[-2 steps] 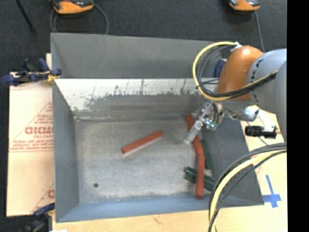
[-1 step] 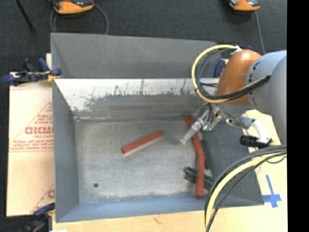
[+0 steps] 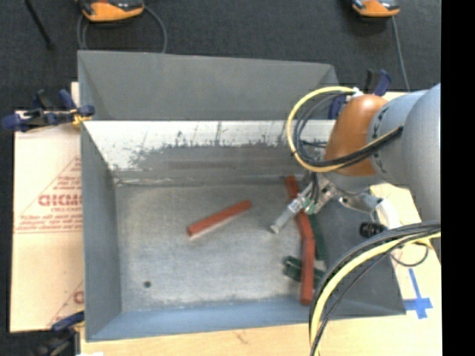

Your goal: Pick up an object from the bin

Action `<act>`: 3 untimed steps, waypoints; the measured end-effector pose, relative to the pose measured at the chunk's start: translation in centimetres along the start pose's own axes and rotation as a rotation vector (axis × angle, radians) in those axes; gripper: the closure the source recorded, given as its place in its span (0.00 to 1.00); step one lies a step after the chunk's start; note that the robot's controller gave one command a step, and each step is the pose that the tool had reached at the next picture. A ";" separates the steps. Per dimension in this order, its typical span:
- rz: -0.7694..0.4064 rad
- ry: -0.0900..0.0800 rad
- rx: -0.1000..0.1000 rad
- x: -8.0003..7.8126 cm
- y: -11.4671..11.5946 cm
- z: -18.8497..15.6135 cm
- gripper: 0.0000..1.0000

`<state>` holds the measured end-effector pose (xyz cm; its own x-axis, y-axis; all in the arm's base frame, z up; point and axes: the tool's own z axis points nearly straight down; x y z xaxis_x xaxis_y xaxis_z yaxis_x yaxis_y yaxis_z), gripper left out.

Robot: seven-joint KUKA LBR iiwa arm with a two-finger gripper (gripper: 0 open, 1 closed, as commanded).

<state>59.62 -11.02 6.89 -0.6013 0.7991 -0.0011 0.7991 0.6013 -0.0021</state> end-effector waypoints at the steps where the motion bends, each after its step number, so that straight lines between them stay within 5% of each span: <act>1: -0.003 -0.002 -0.001 -0.2 -0.1 -0.1 0.00; 2: -0.006 -0.002 -0.002 -0.2 0.0 -0.1 1.00; 3: -0.011 -0.005 -0.007 -0.4 0.0 -4.7 1.00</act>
Offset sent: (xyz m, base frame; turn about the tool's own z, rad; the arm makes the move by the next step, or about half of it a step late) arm 0.0000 0.0000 0.0000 0.0000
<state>59.89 -11.33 11.60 -0.6098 0.7925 -0.0064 0.7925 0.6098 0.0047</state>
